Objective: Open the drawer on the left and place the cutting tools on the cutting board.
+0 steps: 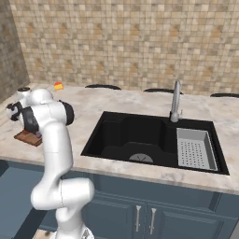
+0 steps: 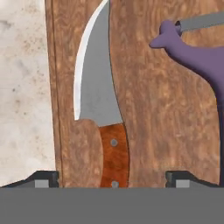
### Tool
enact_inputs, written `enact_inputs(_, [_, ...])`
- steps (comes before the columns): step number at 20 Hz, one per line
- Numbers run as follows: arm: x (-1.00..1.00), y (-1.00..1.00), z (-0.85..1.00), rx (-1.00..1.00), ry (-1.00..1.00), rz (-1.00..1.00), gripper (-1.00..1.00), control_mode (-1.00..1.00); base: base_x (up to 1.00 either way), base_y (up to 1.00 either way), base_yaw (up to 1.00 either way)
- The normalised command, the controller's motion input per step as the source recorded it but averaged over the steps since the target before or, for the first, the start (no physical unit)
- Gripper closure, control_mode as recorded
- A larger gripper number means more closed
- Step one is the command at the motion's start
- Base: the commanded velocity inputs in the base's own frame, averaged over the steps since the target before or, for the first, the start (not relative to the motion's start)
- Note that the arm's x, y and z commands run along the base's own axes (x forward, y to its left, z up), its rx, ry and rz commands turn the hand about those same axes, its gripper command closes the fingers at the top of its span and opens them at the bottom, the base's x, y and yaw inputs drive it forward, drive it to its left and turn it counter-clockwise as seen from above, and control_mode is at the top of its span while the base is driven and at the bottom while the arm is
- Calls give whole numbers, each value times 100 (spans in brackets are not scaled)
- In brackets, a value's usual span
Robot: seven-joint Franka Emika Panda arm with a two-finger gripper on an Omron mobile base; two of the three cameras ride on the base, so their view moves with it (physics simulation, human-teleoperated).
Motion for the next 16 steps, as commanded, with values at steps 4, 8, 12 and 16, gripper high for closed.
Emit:
enact_inputs(4, [-100, -15, 100, 12, -20, -4, -100, -100, 0, 0, 0])
enact_inputs(8, [-100, -62, 100, 13, -14, -7, -100, -100, 0, 0, 0])
enact_inputs(12, [-100, -100, 94, 5, -9, -6, -100, -100, 0, 0, 0])
enact_inputs(16, [-100, -100, 38, 7, -3, -2, -100, -100, 0, 0, 0])
